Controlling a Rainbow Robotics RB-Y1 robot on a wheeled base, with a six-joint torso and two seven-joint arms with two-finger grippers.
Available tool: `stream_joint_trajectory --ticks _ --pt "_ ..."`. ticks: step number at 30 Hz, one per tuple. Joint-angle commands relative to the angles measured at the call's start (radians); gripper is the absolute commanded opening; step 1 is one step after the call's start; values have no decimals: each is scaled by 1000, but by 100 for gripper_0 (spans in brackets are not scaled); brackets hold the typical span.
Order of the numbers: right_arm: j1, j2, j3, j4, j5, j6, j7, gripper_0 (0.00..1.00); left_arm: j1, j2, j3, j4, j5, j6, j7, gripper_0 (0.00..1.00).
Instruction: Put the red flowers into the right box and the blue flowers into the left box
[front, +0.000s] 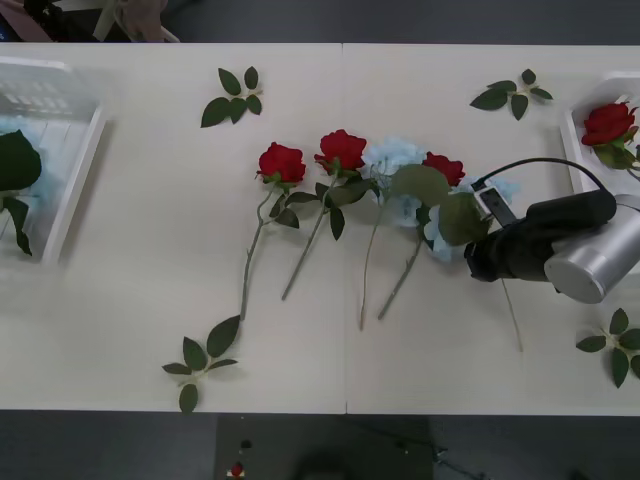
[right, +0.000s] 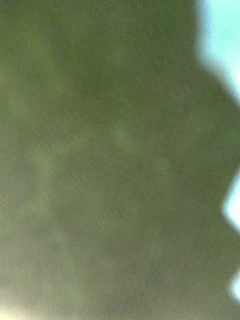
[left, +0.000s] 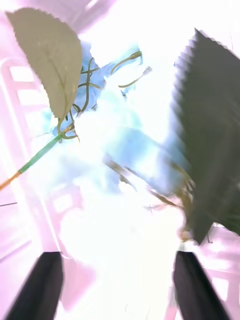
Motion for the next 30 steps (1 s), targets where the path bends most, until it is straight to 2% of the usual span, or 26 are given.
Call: stream_joint_trajectory --ticks 1,3,7,13,16,21,25,30 --pt "-32 -84 -30 -79 -102 -42 -2 0 -28 28 3 -5 57 -36 8 75" --pt "-32 -123 -62 -133 -156 -43 10 0 -28 37 3 -11 95 -48 0 81" --pt "-32 -176 -179 -276 -303 -45 87 0 -28 85 4 -95 242 -61 -18 100" --pt "-32 -120 -352 -319 -457 -42 231 0 -28 148 26 -256 431 -93 -32 100" --pt "-34 -46 -456 -317 -549 18 392 0 -28 151 93 -330 537 -94 -43 100" --pt "-34 100 -577 -326 -674 124 598 0 -28 123 181 -347 638 -96 -52 100" --pt "-32 224 -660 -323 -693 217 713 0 -27 54 258 -359 759 -94 -118 100" --pt "-32 390 -726 -262 -691 234 782 0 -21 -47 270 -358 942 -96 -198 100"
